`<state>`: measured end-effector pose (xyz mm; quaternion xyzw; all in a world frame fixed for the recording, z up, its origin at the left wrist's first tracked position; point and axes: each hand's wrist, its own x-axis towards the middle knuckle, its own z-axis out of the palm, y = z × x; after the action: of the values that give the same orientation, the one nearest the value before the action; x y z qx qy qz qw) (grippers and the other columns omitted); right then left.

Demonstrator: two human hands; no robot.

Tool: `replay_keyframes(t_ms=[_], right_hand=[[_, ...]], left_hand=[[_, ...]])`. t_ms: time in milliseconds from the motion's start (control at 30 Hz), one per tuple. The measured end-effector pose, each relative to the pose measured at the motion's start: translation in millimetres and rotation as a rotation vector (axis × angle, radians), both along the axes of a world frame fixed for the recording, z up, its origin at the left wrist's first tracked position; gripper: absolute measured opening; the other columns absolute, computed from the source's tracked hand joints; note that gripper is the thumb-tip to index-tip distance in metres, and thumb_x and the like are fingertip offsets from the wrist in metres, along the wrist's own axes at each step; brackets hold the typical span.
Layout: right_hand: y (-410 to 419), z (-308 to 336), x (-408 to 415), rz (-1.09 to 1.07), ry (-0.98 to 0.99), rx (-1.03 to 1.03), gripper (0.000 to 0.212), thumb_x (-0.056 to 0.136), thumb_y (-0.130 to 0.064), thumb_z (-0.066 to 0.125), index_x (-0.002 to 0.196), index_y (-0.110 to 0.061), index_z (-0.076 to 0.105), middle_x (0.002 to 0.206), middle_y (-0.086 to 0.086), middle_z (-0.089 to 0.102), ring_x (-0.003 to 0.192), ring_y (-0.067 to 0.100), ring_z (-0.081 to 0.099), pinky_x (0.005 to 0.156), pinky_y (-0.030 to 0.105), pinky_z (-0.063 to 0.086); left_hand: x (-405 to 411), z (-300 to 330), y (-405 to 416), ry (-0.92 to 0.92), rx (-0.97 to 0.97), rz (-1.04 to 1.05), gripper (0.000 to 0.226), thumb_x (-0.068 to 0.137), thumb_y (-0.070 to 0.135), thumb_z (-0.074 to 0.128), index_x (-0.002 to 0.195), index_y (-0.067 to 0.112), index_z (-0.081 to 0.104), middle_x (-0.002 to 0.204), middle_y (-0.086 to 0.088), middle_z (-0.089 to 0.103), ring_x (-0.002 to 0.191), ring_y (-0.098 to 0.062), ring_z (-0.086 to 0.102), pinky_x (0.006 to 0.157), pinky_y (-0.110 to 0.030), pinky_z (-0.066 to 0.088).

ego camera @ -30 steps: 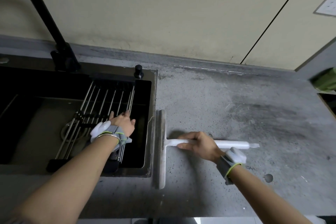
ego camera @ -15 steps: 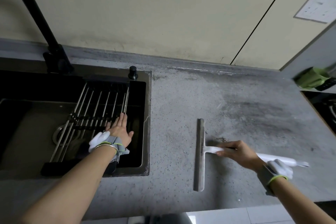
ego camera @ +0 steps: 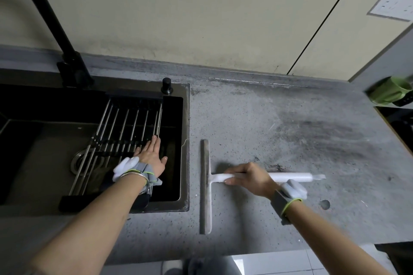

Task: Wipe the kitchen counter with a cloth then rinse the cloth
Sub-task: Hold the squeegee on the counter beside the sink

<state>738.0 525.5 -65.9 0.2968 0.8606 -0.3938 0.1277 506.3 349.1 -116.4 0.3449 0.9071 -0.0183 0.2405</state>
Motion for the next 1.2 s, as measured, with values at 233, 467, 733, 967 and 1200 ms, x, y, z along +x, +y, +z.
replay_keyframes(t_ms=[233,467,733,967,1200], right_hand=[[-14,-3,-16,0.008,0.035,-0.018,0.032,0.079,-0.042,0.070,0.110,-0.034,0.068,0.111,-0.014,0.068,0.097,0.006,0.063,0.090,0.028,0.048],[38,7,31,-0.201,0.056,-0.017,0.034,0.077,-0.041,0.069,0.110,-0.032,0.068,0.099,-0.016,0.068,0.059,-0.001,0.059,0.054,0.016,0.045],[85,8,68,-0.274,0.043,0.002,0.022,0.077,-0.039,0.071,0.099,-0.039,0.069,0.078,-0.009,0.072,0.039,0.002,0.044,0.040,0.015,0.030],[83,-1,45,-0.144,-0.046,0.035,0.022,0.079,-0.041,0.070,0.101,-0.043,0.067,0.099,-0.022,0.066,0.084,0.000,0.063,0.074,0.020,0.050],[63,-3,-1,-0.009,-0.050,-0.025,0.033,0.079,-0.041,0.070,0.111,-0.033,0.068,0.114,-0.015,0.066,0.098,0.004,0.061,0.087,0.022,0.046]], left_hand=[[1,-5,0,0.008,0.056,0.015,0.067,0.101,0.035,0.031,0.151,0.014,-0.009,0.159,0.000,-0.013,0.148,-0.013,-0.001,0.119,-0.037,0.002],[16,-18,4,0.076,0.244,0.148,0.069,0.100,0.031,0.036,0.151,0.014,-0.006,0.160,0.000,-0.010,0.147,-0.015,0.001,0.118,-0.035,0.014],[11,-28,22,-0.015,0.263,0.298,0.073,0.099,0.030,0.039,0.151,0.014,-0.010,0.159,0.000,-0.016,0.147,-0.021,0.001,0.116,-0.043,0.017],[11,-32,24,-0.074,0.320,0.359,0.081,0.096,0.023,0.048,0.150,0.016,-0.012,0.158,0.002,-0.018,0.145,-0.028,0.010,0.110,-0.041,0.031],[3,-35,26,-0.176,0.251,0.374,0.084,0.096,0.022,0.048,0.149,0.020,-0.018,0.156,0.006,-0.025,0.146,-0.031,0.006,0.114,-0.039,0.021]])
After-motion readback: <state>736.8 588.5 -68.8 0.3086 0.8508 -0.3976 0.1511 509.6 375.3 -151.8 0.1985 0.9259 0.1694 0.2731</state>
